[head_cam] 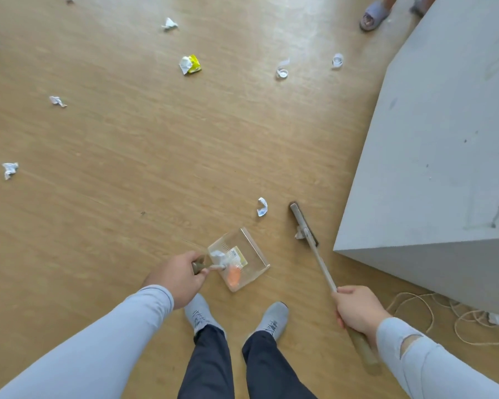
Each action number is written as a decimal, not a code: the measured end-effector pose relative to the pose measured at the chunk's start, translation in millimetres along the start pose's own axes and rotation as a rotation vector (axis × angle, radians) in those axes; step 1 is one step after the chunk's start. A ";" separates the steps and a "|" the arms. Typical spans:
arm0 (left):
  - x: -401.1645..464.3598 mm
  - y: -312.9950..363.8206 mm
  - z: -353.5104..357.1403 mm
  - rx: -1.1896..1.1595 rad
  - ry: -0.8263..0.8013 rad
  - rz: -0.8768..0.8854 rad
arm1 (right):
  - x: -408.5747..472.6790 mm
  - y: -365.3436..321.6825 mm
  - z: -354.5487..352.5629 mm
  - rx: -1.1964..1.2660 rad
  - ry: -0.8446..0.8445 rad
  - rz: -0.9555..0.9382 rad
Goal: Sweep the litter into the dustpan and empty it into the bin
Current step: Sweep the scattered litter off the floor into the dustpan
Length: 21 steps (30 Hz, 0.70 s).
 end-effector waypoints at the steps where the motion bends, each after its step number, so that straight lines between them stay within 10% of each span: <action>1: 0.3 1.3 0.8 -0.003 -0.010 0.004 | -10.9 2.6 -2.8 0.049 -0.046 0.018; 5: -0.7 3.4 0.2 -0.010 -0.024 0.005 | -55.3 12.4 -32.9 0.112 -0.242 0.124; 21: 1.5 -15.4 -21.8 -0.165 0.082 -0.017 | -32.4 -45.9 -68.7 -0.029 0.056 -0.104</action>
Point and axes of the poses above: each hand's wrist, its own x-axis towards the middle knuckle, its own z-axis out of the palm, y = z × x, the point moved 5 cm from there along x, towards the middle knuckle, and after that the axes turned 10 degrees about -x, right-handed, at the moved point
